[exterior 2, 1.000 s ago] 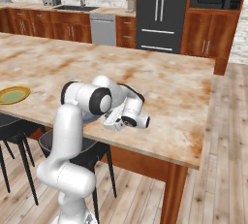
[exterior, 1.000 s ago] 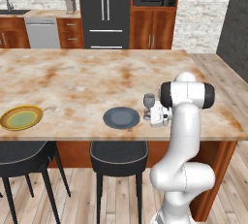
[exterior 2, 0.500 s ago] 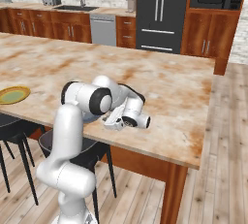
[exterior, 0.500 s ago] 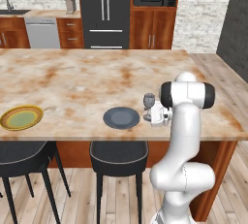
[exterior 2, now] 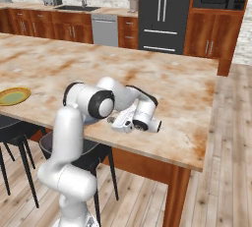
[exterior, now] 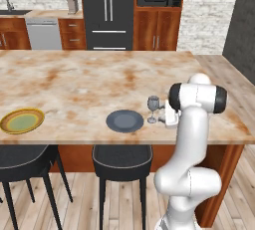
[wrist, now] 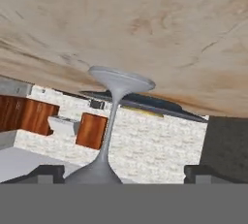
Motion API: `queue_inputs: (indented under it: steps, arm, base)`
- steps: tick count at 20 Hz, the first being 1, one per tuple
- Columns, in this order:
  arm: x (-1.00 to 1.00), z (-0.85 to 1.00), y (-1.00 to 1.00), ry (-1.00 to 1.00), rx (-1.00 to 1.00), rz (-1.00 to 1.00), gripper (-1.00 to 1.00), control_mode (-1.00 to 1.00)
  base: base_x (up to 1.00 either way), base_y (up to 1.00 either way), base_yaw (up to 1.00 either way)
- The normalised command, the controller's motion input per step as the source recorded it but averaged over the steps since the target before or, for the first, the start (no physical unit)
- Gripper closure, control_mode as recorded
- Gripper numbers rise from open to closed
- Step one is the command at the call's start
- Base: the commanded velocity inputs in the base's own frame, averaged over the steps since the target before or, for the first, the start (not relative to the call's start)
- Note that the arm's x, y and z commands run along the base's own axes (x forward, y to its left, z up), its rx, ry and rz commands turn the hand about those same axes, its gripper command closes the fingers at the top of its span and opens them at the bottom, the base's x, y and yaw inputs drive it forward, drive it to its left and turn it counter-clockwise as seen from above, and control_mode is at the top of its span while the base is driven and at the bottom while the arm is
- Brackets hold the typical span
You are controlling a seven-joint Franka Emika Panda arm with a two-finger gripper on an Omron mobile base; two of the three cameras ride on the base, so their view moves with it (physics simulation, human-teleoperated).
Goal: Retrieve the wine glasses from the counter and place one next to each plate.
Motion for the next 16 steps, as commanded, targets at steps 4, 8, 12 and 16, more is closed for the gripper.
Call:
queue_inputs:
  steps: [4,8,12,16]
  arm:
    - [-0.66,0.85,-0.03,-0.41,0.0,0.0,-1.0,-1.0]
    - [-0.87,0.86,0.0,-0.59,-0.12,0.06,-1.0,-1.0]
    - [-1.0,0.72,0.0,-0.67,-0.26,0.14,-1.0,-1.0]
    - [-0.94,0.64,0.19,-0.71,-0.53,0.17,-1.0,-1.0]
  base:
    - [0.0,0.0,0.0]
    - [0.0,0.0,0.0]
    - [0.0,0.0,0.0]
    - [0.0,0.0,0.0]
